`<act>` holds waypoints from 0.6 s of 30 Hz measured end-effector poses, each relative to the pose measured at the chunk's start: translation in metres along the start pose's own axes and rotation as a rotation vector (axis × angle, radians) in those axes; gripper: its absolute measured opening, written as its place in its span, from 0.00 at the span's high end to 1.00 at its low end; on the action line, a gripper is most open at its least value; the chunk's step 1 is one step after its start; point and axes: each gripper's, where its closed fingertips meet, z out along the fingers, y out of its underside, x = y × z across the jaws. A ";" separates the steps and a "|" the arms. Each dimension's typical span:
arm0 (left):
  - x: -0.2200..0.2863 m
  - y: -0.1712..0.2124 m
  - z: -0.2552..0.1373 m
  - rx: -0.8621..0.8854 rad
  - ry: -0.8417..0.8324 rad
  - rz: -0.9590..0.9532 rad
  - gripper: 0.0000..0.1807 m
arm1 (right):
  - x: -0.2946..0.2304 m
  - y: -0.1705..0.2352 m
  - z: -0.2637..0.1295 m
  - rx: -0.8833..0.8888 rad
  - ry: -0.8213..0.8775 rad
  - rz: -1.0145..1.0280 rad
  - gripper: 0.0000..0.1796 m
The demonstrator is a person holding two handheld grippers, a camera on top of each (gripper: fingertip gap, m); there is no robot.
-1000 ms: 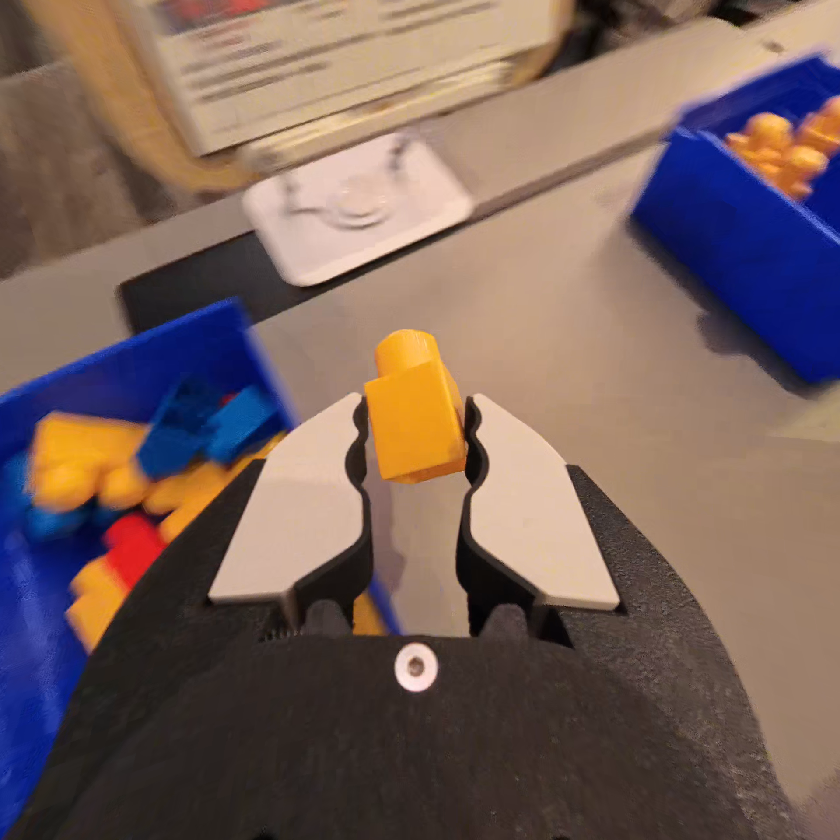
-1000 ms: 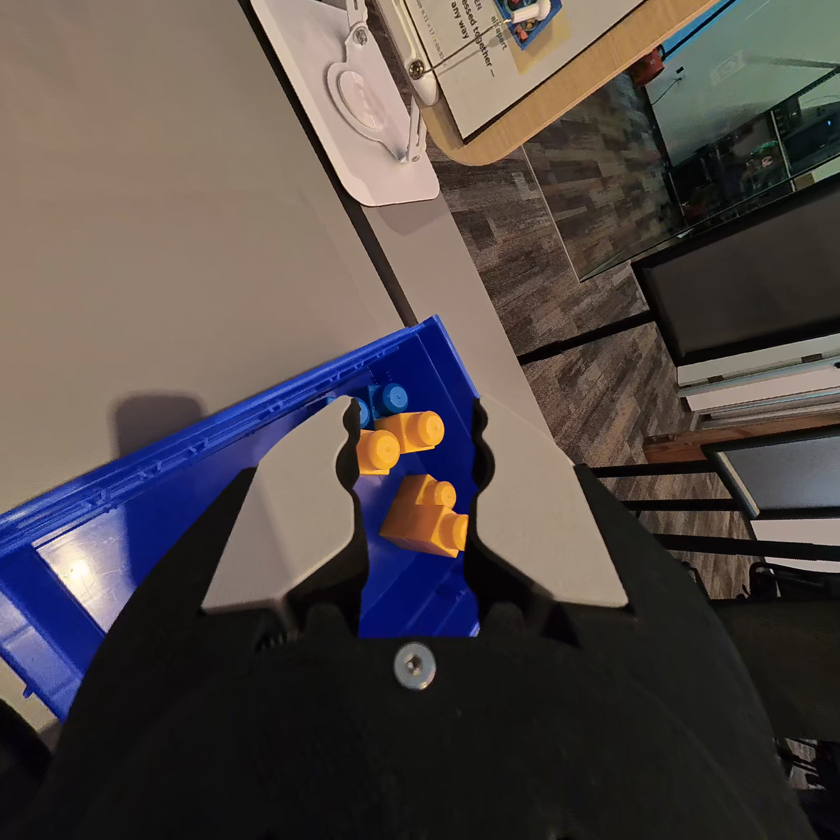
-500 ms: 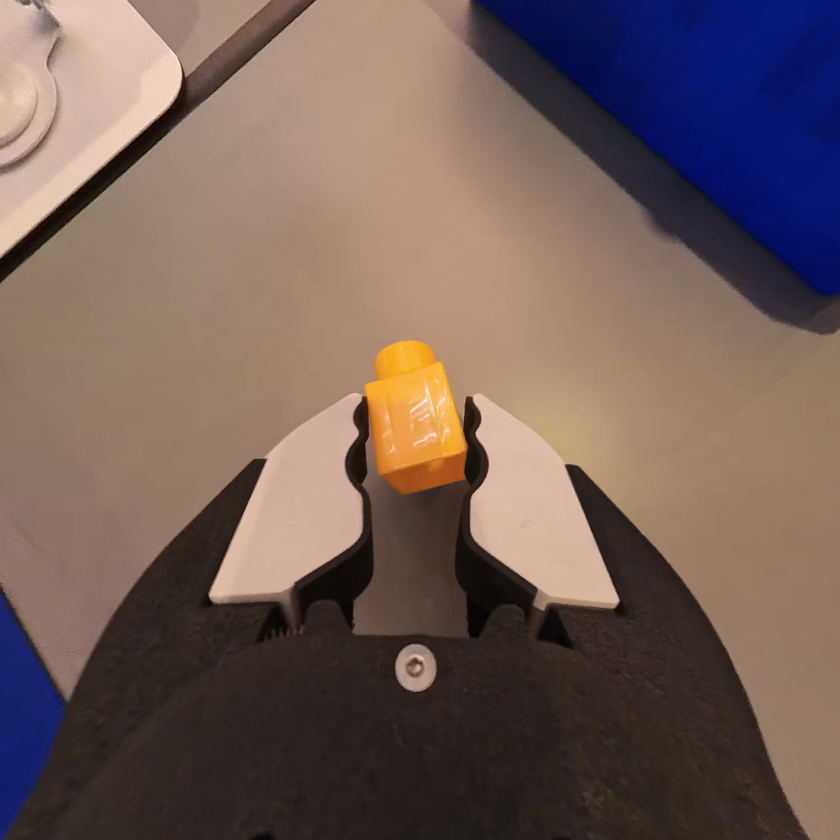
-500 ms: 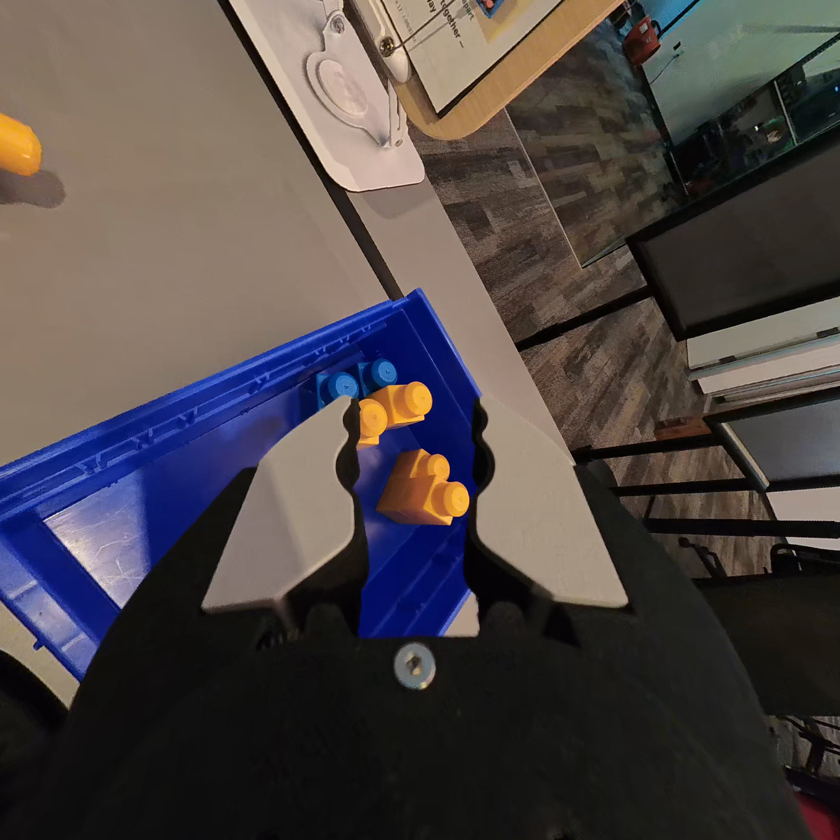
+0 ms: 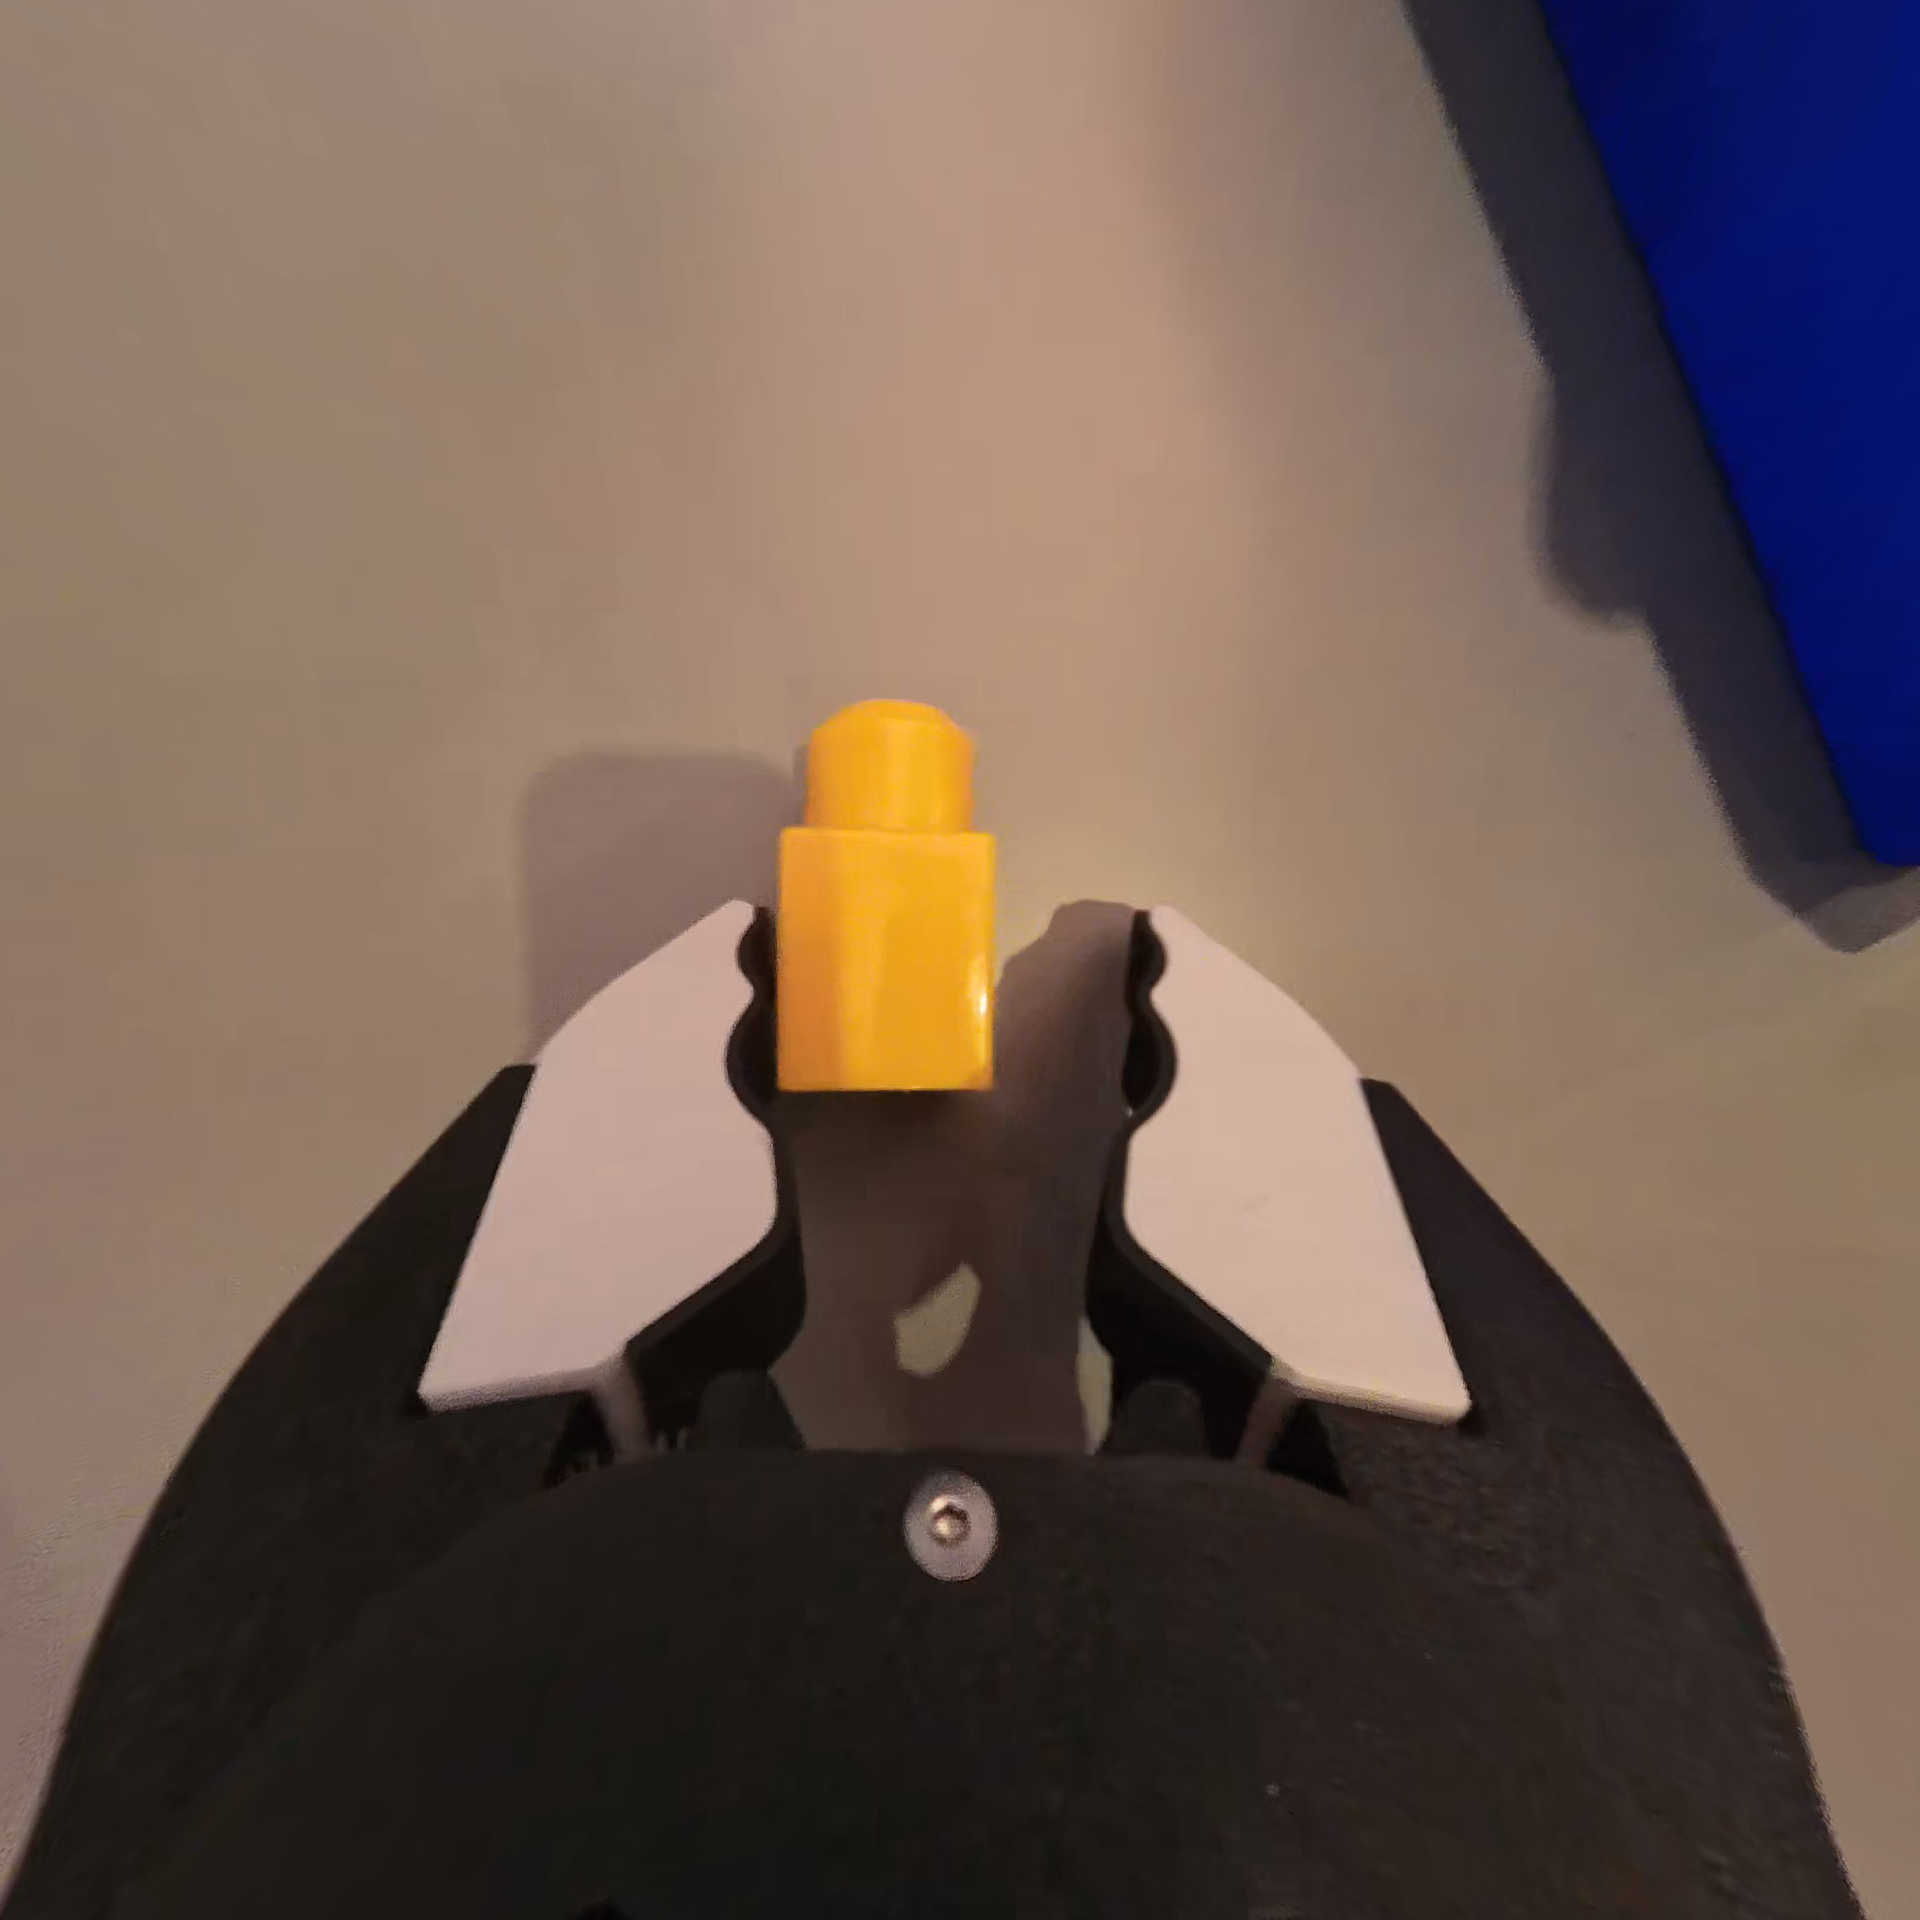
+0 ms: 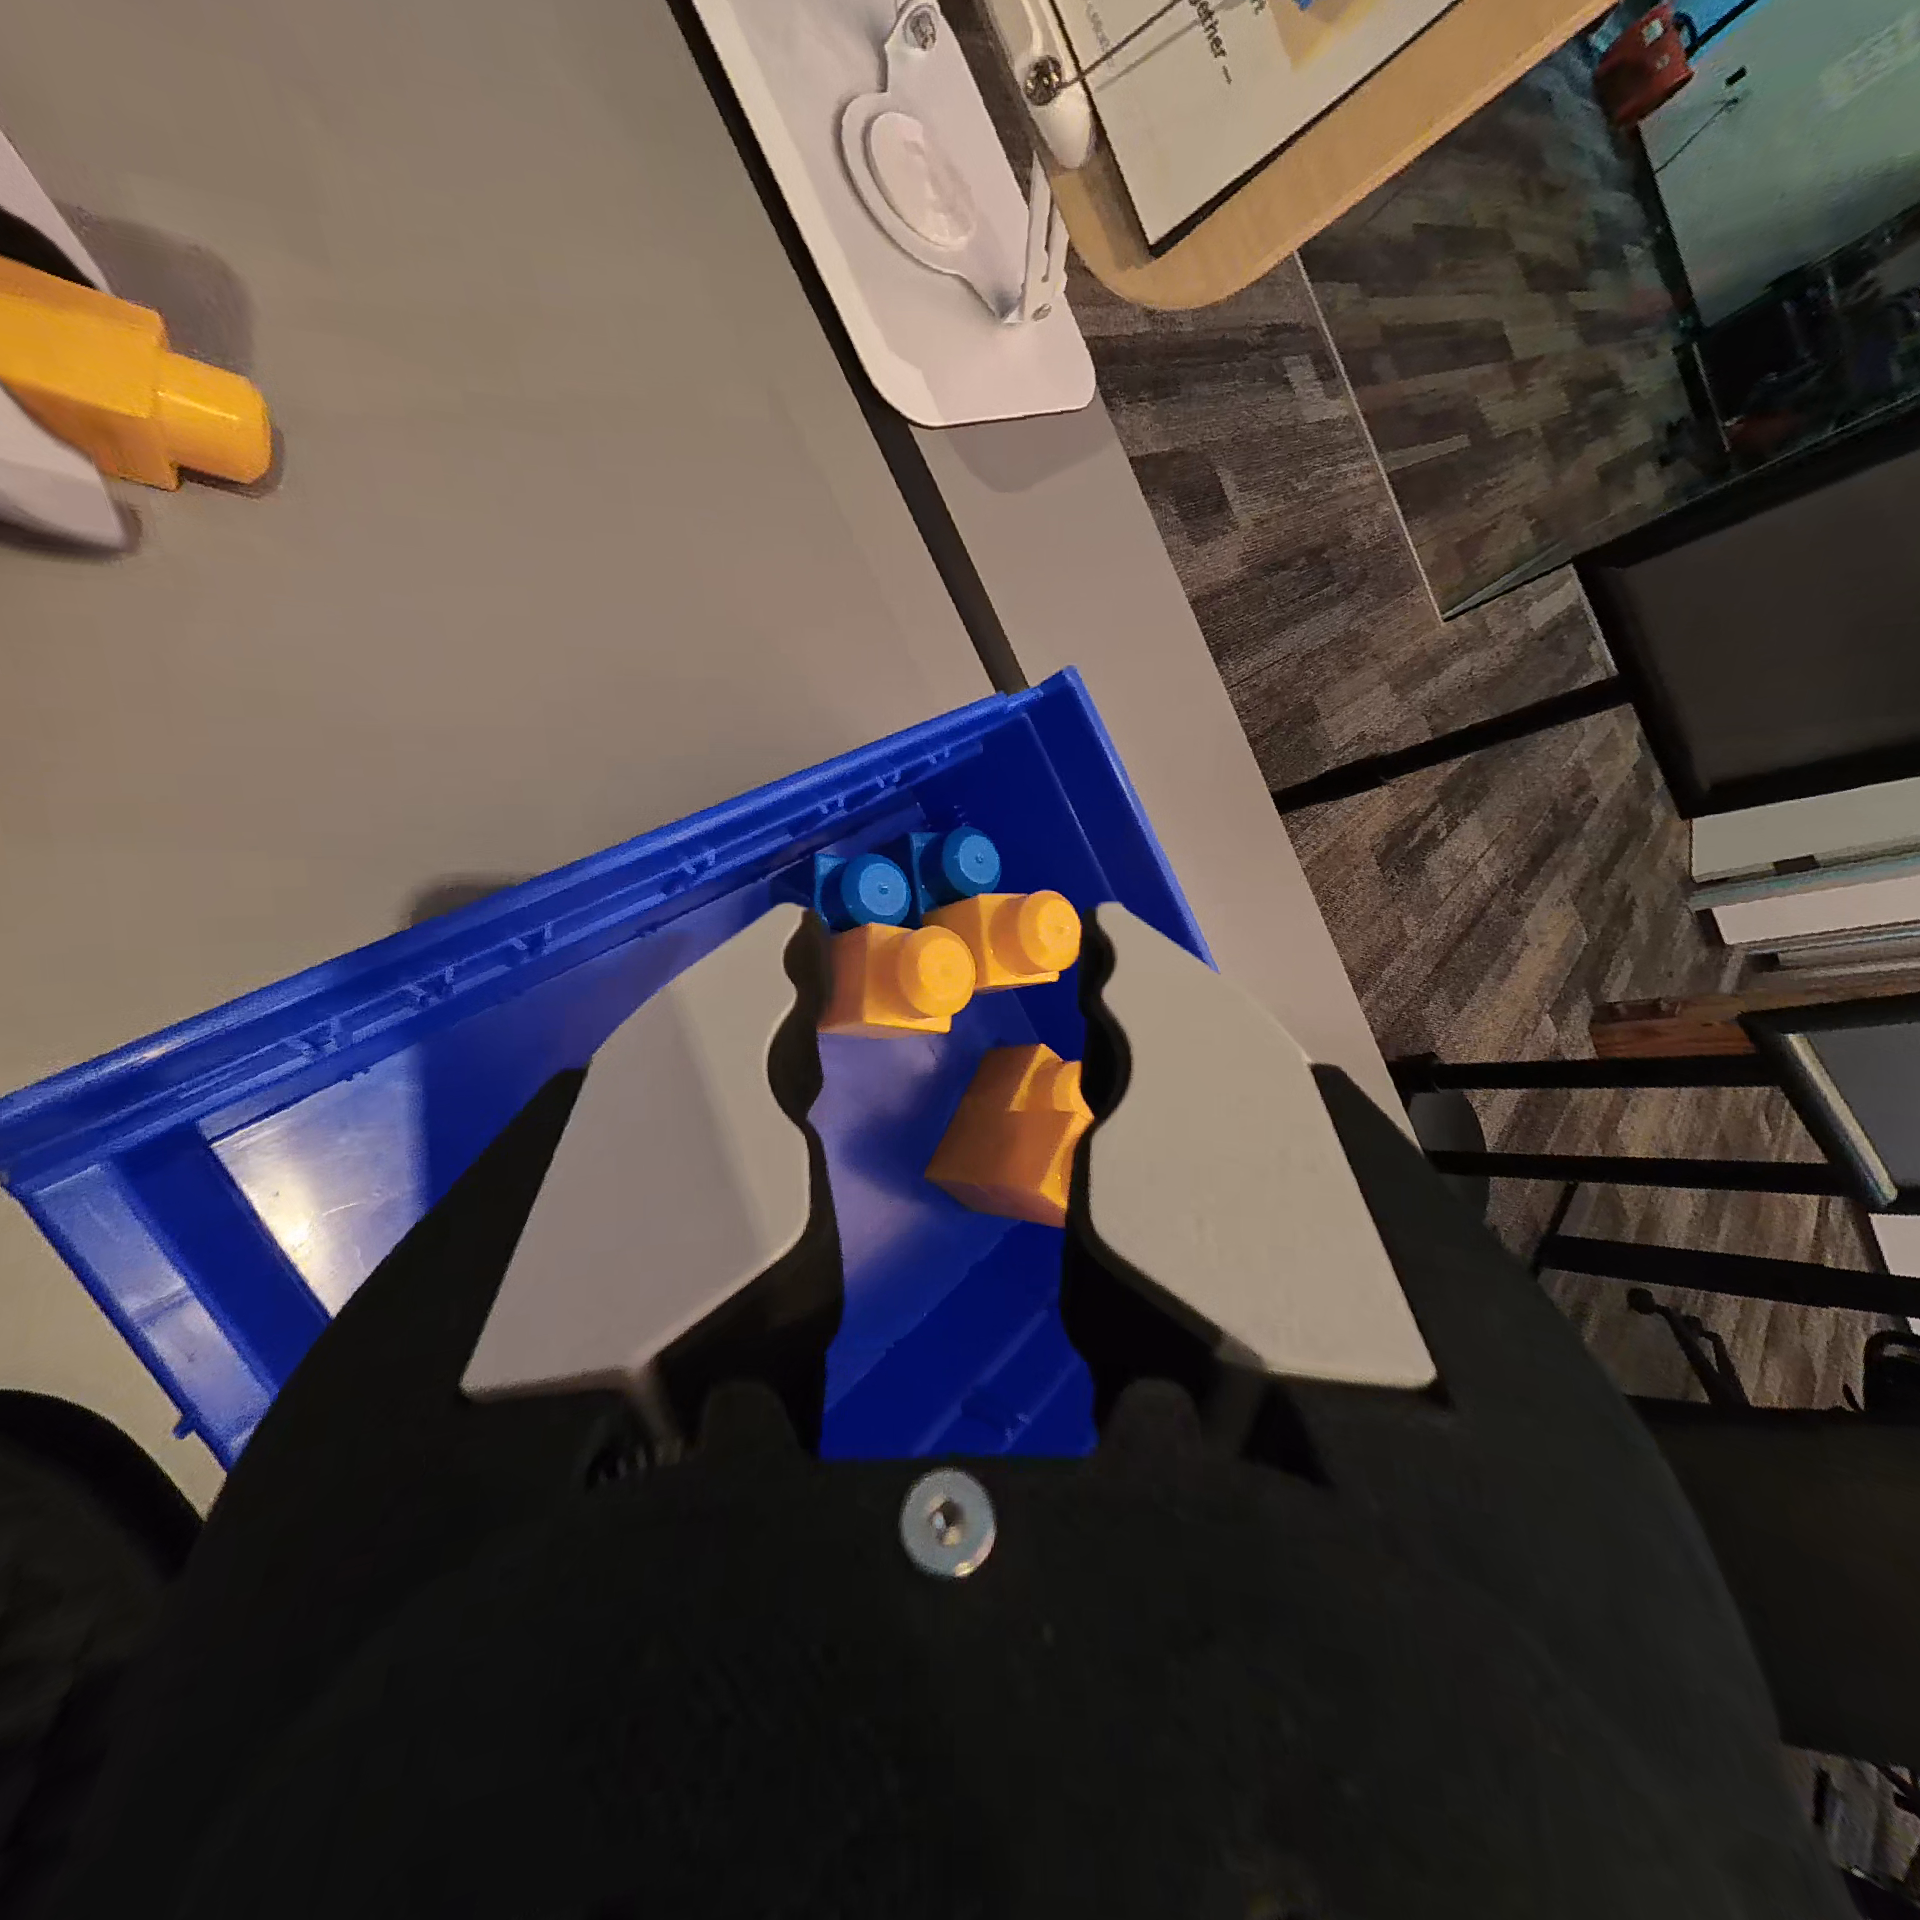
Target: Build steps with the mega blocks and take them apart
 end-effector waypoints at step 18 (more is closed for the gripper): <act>-0.028 -0.024 -0.111 0.250 0.013 0.101 0.60 | -0.001 0.004 -0.003 -0.030 0.005 -0.003 0.73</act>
